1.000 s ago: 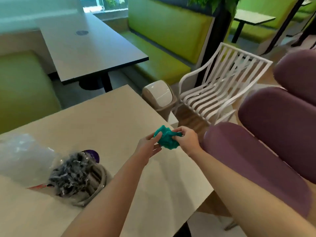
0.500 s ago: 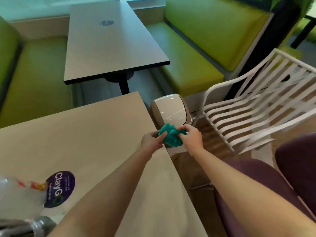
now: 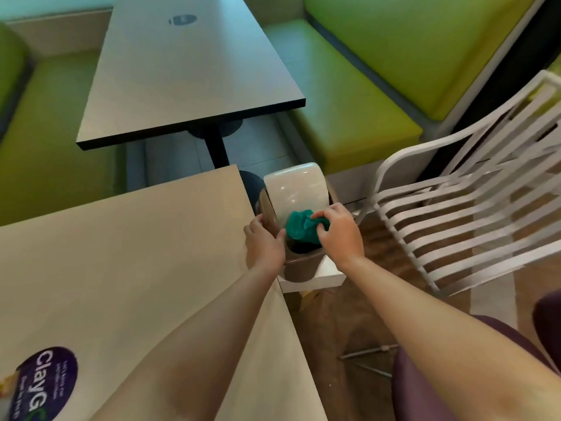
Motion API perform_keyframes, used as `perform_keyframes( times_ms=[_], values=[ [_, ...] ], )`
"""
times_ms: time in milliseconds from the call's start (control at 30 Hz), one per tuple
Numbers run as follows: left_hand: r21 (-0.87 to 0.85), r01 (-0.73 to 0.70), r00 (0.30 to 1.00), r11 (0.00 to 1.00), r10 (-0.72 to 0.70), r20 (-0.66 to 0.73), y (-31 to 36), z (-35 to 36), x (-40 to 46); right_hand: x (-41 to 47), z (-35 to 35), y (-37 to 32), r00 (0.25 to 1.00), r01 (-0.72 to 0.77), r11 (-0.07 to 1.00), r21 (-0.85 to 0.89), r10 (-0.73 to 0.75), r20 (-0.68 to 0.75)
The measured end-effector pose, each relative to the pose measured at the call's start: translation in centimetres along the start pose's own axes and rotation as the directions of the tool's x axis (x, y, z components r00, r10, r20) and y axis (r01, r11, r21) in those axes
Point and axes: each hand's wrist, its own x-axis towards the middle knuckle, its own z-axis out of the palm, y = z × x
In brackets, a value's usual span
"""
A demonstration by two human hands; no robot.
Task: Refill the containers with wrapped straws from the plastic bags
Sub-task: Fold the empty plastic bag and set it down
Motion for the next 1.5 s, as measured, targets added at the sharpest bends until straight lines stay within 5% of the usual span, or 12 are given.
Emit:
perform_keyframes(
  times_ms=[200, 367, 633, 1067, 1500],
  values=[
    [0.069, -0.058, 0.996, 0.996, 0.062, -0.057, -0.4, 1.0, 0.1, 0.9, 2.1, 0.2, 0.998, -0.026, 0.986, -0.167, 0.034, 0.046],
    [0.037, -0.029, 0.996, 0.999, 0.032, -0.087, -0.6, 1.3, 0.1, 0.6, 4.2, 0.5, 0.963, -0.116, 0.977, -0.177, 0.154, 0.221],
    [-0.043, 0.006, 0.999, 0.999, -0.004, 0.051, -1.0, 0.5, -0.4, -0.8, 3.4, -0.9, 0.937, -0.035, 0.964, -0.263, 0.123, 0.327],
    [0.043, -0.002, 0.999, 0.999, 0.000, 0.040, -4.6, -9.2, -11.3, -12.8, -0.5, -8.6, 0.964, -0.154, 0.988, -0.012, 0.153, 0.219],
    [-0.066, 0.000, 1.000, 0.998, 0.000, 0.011, -15.7, -23.6, -28.4, -33.9, 0.2, -22.9, 0.934, -0.232, 0.950, 0.208, 0.158, 0.320]
  ],
)
